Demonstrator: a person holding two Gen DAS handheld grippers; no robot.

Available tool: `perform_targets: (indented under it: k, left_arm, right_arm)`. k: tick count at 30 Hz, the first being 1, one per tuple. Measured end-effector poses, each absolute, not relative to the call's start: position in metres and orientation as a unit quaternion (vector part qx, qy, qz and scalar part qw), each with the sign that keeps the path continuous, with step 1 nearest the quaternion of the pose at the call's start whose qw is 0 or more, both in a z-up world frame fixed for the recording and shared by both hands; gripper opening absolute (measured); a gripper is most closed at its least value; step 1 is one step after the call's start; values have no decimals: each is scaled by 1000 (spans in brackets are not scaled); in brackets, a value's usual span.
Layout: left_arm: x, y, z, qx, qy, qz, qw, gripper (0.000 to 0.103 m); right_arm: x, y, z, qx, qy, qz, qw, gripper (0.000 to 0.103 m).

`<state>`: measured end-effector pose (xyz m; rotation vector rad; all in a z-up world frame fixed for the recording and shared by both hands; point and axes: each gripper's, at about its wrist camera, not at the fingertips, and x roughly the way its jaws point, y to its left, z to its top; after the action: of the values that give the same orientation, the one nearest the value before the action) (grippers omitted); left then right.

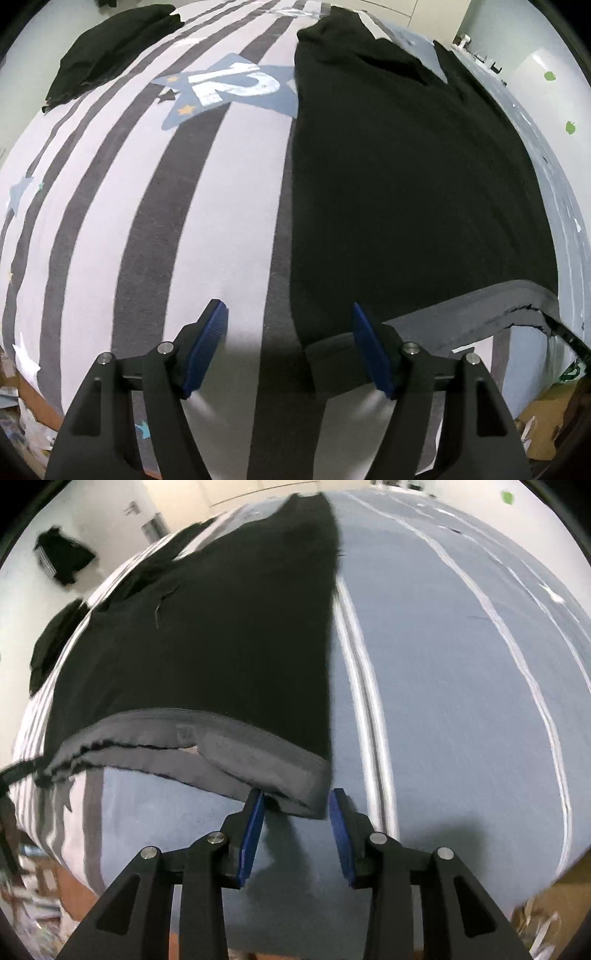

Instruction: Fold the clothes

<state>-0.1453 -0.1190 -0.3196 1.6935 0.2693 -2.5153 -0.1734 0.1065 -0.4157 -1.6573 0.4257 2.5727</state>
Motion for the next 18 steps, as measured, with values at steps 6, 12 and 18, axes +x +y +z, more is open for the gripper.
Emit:
perform_targets:
  k: [6,12,18]
  left_arm:
    - [-161,-134,-298,536,119,-834,50,67]
    - [-208,-143,-267,514,118,-848,52,67]
    - [-274,-149,-257,508,105,-852,74,68]
  right_arm:
    - [-217,112,-379,-502,133,854,39,41]
    - [-279,119,-333,-465,137,873,61,53]
    - [-342,145,-333,-457,149,875,63,61]
